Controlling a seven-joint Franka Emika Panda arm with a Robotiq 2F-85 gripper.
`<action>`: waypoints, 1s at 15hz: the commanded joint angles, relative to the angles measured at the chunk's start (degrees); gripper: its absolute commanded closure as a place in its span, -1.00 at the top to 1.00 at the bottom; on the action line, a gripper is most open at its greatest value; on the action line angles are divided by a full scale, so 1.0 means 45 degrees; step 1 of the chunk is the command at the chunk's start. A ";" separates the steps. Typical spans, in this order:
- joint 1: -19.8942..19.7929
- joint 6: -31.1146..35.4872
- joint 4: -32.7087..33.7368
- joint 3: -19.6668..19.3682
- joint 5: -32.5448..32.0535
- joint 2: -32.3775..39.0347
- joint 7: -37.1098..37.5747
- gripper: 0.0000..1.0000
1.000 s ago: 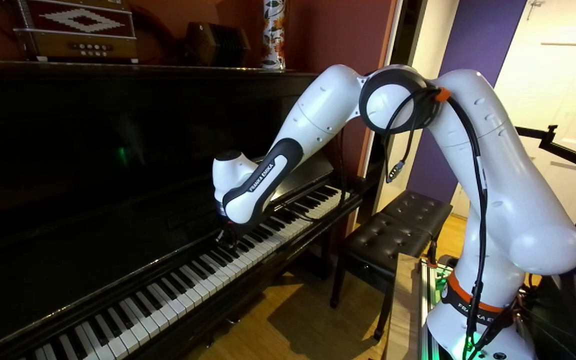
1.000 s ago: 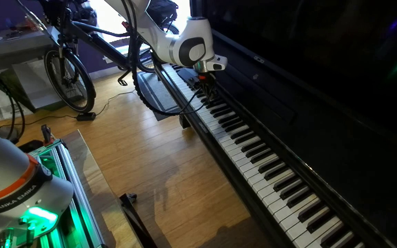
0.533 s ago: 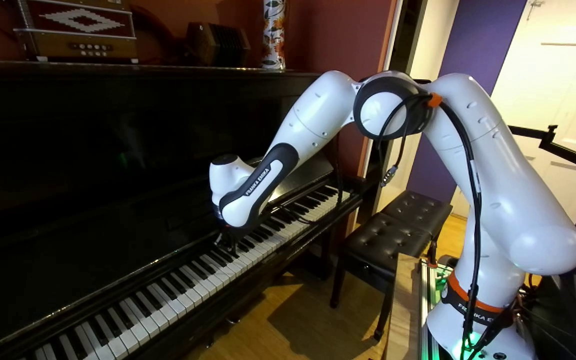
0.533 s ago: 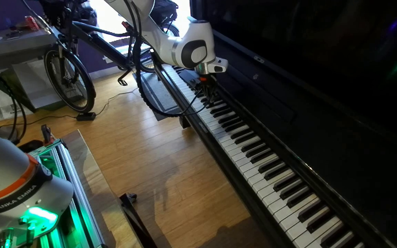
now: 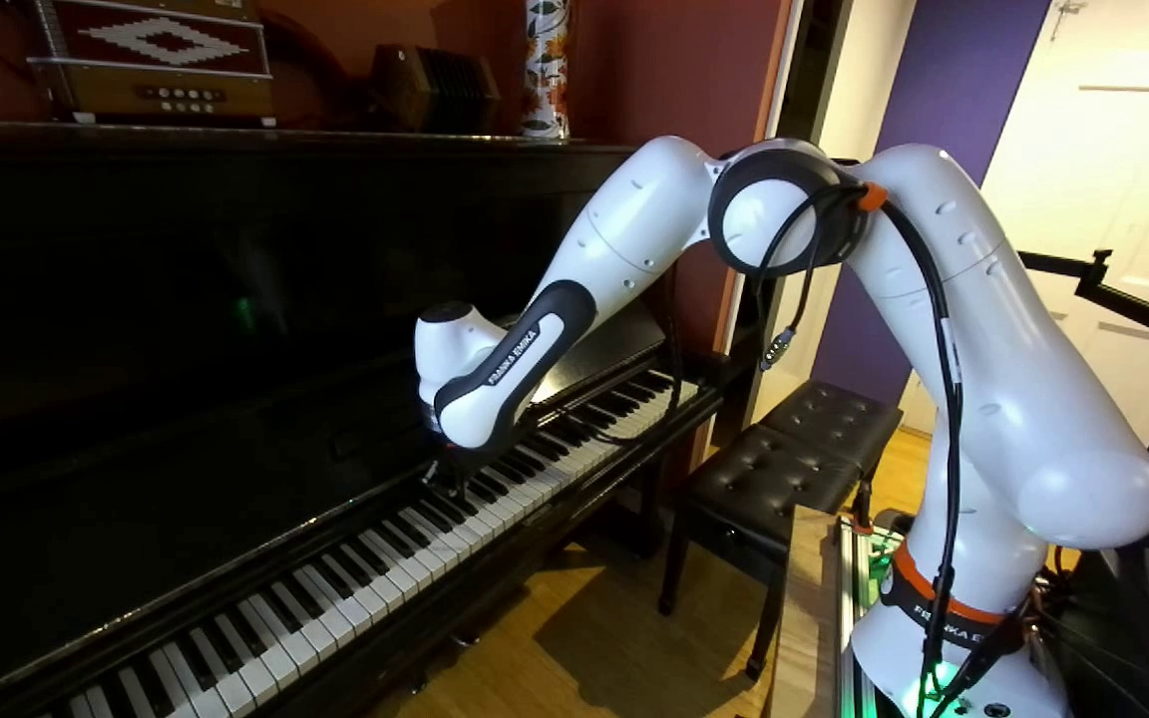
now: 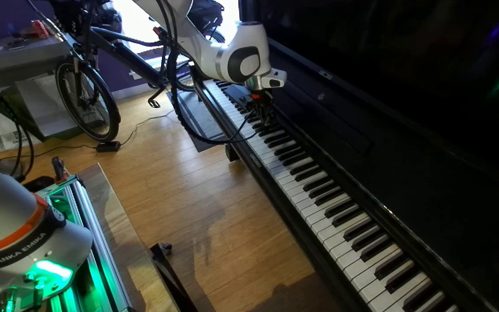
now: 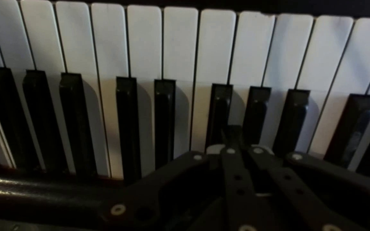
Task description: Press the black middle key on the keyboard
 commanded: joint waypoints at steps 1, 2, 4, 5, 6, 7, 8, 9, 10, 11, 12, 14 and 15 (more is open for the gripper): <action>0.0343 0.0806 -0.1570 -0.0101 -0.0036 -0.1330 0.0211 -1.00; 0.0466 0.1026 -0.1996 -0.0140 -0.0112 -0.1698 0.0257 -1.00; 0.0694 0.1406 -0.2733 -0.0232 -0.0247 -0.2336 0.0400 -1.00; 0.0738 0.1437 -0.3074 -0.0190 -0.0238 -0.2660 0.0381 -1.00; 0.0779 0.1369 -0.3421 -0.0148 -0.0234 -0.2995 0.0358 -1.00; 0.0804 0.1334 -0.3699 -0.0110 -0.0252 -0.3261 0.0340 -1.00; 0.0885 0.1339 -0.3973 -0.0145 -0.0341 -0.3524 0.0421 -1.00; 0.0934 0.1399 -0.4165 -0.0176 -0.0433 -0.3708 0.0490 -1.00; 0.0918 0.1380 -0.4251 -0.0140 -0.0423 -0.3810 0.0521 -1.00; 0.0874 0.1409 -0.4356 -0.0060 -0.0372 -0.3911 0.0478 -1.00; 0.0816 0.1487 -0.4416 0.0022 -0.0333 -0.3947 0.0375 -1.00; 0.0800 0.1170 -0.4563 0.0189 -0.0316 -0.4074 0.0164 -0.48; 0.0714 0.1109 -0.4699 0.0369 -0.0090 -0.4152 0.0053 -0.46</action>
